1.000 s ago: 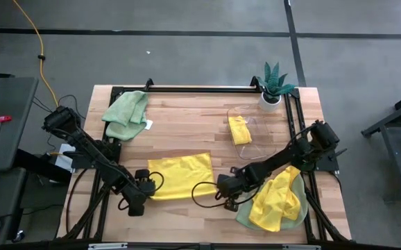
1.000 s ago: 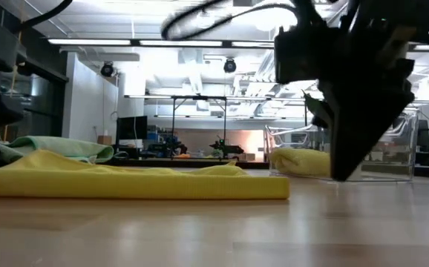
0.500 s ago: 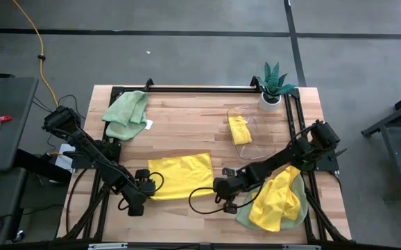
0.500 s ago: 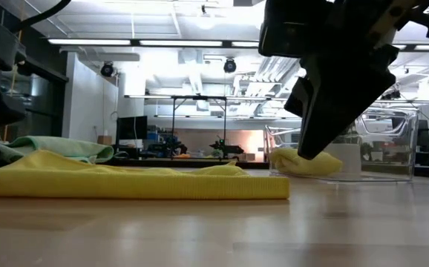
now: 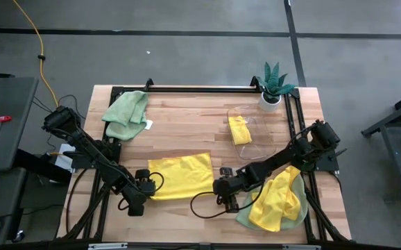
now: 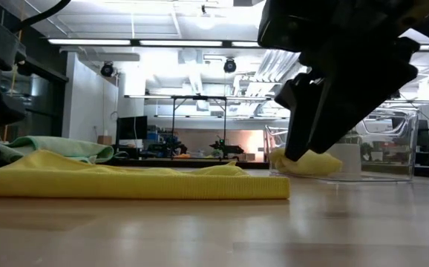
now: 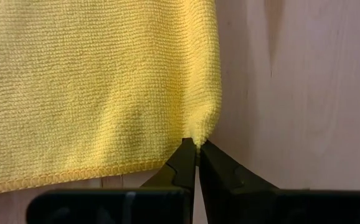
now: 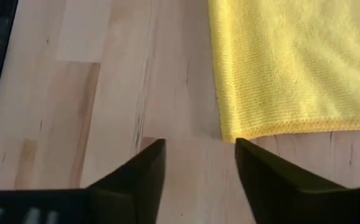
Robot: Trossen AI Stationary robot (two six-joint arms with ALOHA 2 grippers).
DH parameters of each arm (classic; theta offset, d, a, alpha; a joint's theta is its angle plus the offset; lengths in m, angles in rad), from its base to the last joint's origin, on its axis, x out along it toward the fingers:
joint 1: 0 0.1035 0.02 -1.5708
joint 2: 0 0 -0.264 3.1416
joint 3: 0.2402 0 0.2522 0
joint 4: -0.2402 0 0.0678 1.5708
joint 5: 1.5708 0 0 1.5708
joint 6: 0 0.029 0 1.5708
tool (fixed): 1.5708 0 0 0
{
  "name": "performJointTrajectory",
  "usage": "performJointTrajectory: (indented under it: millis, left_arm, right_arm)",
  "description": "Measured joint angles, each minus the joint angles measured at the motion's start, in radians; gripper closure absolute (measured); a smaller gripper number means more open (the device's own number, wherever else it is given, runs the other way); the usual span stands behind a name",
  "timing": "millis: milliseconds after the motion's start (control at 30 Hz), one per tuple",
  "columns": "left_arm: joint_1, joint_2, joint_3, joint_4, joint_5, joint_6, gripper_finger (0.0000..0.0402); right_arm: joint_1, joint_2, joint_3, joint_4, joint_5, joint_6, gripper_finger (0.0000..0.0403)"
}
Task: Fold microfiber towels
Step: Fold the top yellow microfiber towel
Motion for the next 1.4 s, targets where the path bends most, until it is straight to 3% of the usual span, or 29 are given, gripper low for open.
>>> performJointTrajectory:
  millis: [200, 1400]
  left_arm:
    - [0.0, 0.0, 0.0, 0.0, 0.0, 0.0, 0.0399]
    - [0.0, 0.0, 0.0, 0.0, -0.003, 0.0, 0.0398]
  right_arm:
    - [0.0, 0.0, 0.0, 0.0, 0.0, -0.057, 0.0179]
    - [0.001, 0.0, 0.001, 0.01, 0.001, -0.225, 0.0178]
